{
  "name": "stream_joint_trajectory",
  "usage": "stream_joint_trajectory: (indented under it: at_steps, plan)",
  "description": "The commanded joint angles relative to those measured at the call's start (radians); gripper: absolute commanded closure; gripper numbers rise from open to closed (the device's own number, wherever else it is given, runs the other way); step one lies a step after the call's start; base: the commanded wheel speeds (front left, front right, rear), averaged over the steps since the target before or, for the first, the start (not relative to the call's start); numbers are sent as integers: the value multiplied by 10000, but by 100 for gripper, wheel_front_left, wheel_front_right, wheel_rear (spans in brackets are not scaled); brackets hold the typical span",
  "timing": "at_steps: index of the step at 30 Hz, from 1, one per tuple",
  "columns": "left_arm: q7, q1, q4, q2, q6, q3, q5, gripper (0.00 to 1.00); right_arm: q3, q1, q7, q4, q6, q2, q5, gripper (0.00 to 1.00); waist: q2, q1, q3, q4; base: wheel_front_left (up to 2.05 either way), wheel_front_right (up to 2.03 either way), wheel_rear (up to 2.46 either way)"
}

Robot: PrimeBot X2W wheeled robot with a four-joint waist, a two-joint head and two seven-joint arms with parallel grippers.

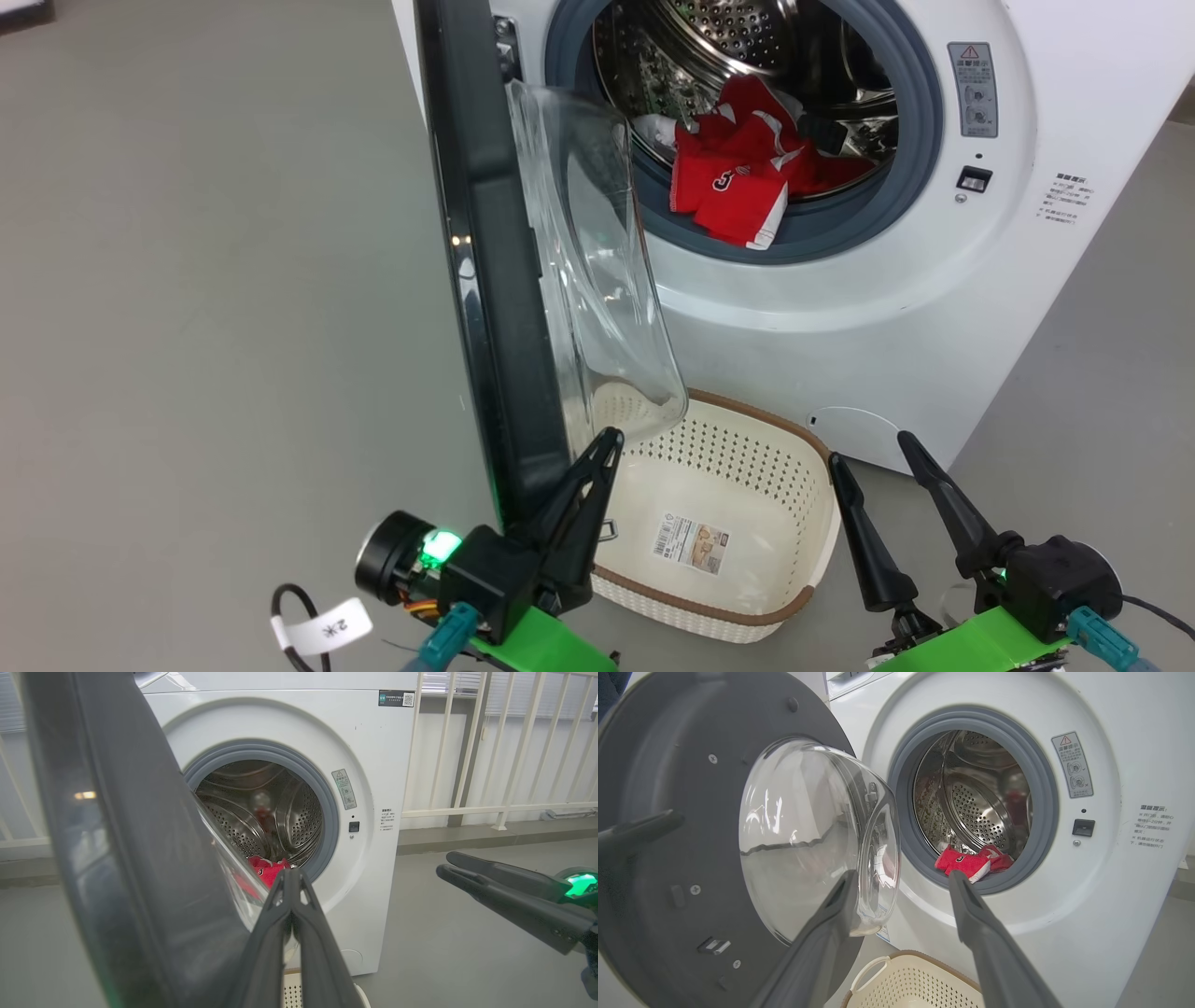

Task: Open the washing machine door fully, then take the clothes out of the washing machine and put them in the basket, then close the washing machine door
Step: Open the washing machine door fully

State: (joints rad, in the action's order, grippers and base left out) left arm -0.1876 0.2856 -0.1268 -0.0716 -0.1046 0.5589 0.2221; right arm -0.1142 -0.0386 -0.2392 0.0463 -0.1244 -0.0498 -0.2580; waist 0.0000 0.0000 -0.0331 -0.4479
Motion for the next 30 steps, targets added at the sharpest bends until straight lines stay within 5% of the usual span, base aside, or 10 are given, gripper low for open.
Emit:
stream_joint_trajectory:
  at_steps: [1,30]
  plan:
    - [23,339,97,-150,-137,-509,164,100,-212,368,-111,-263,-63,-5,-81,0,0,0,-2,-28,0,0,0]
    - [169,-159,190,-1232,-1227,-1973,664,100,-186,432,141,-542,-63,-5,63,0,0,0,-470,-646,0,0,0]
